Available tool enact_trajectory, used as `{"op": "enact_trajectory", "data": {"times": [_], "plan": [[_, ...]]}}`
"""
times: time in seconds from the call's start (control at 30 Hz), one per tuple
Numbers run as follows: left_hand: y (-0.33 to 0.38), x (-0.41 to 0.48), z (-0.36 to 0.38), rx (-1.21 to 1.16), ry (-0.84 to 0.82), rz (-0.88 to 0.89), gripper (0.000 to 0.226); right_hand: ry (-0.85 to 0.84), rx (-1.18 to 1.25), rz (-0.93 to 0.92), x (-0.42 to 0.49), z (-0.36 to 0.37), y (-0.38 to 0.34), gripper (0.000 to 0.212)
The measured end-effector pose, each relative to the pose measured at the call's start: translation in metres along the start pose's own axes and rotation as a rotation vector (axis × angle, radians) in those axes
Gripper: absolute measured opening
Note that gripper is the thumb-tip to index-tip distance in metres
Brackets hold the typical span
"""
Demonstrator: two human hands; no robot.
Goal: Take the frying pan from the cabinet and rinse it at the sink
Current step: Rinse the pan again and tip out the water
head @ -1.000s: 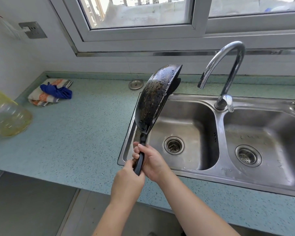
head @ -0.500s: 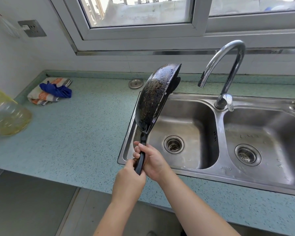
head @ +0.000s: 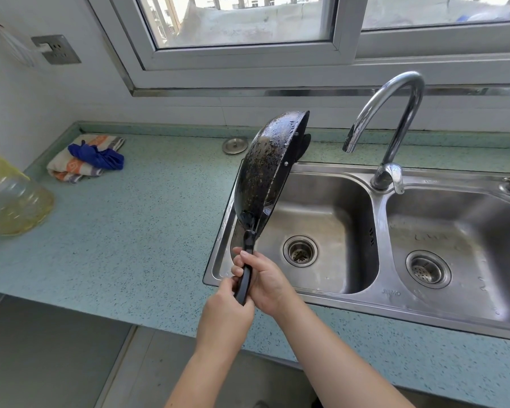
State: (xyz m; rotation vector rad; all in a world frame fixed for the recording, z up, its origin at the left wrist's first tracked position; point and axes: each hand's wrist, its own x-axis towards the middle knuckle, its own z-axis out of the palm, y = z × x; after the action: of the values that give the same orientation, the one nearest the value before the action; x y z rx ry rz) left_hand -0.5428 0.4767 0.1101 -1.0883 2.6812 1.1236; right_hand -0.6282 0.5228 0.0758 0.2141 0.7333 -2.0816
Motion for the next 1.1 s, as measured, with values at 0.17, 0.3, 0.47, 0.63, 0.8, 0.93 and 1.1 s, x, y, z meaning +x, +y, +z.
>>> {"op": "enact_trajectory", "data": {"times": [0.17, 0.3, 0.47, 0.63, 0.8, 0.93, 1.1], "plan": [[-0.002, 0.000, 0.002, -0.047, -0.015, -0.006, 0.013, 0.003, -0.012, 0.002, -0.002, 0.000, -0.001, 0.009], [-0.004, 0.000, 0.006, -0.078, -0.027, -0.005, 0.010, 0.017, -0.024, 0.010, -0.002, -0.002, 0.000, 0.008], [-0.007, -0.001, 0.009, -0.088, -0.031, -0.009, 0.011, 0.054, -0.054, 0.019, -0.001, -0.005, 0.002, 0.007], [-0.010, 0.000, 0.009, -0.072, -0.036, 0.003, 0.014, 0.077, -0.077, 0.014, 0.001, -0.005, 0.004, 0.005], [-0.012, -0.001, 0.010, -0.064, -0.056, 0.017, 0.009, 0.143, -0.130, 0.011, 0.004, -0.007, 0.008, 0.017], [-0.012, -0.002, 0.010, -0.136, -0.068, -0.016, 0.016, 0.219, -0.155, 0.034, 0.007, -0.010, 0.013, 0.021], [-0.015, -0.002, 0.012, -0.151, -0.083, -0.024, 0.021, 0.275, -0.182, 0.047, 0.008, -0.014, 0.019, 0.025]]}}
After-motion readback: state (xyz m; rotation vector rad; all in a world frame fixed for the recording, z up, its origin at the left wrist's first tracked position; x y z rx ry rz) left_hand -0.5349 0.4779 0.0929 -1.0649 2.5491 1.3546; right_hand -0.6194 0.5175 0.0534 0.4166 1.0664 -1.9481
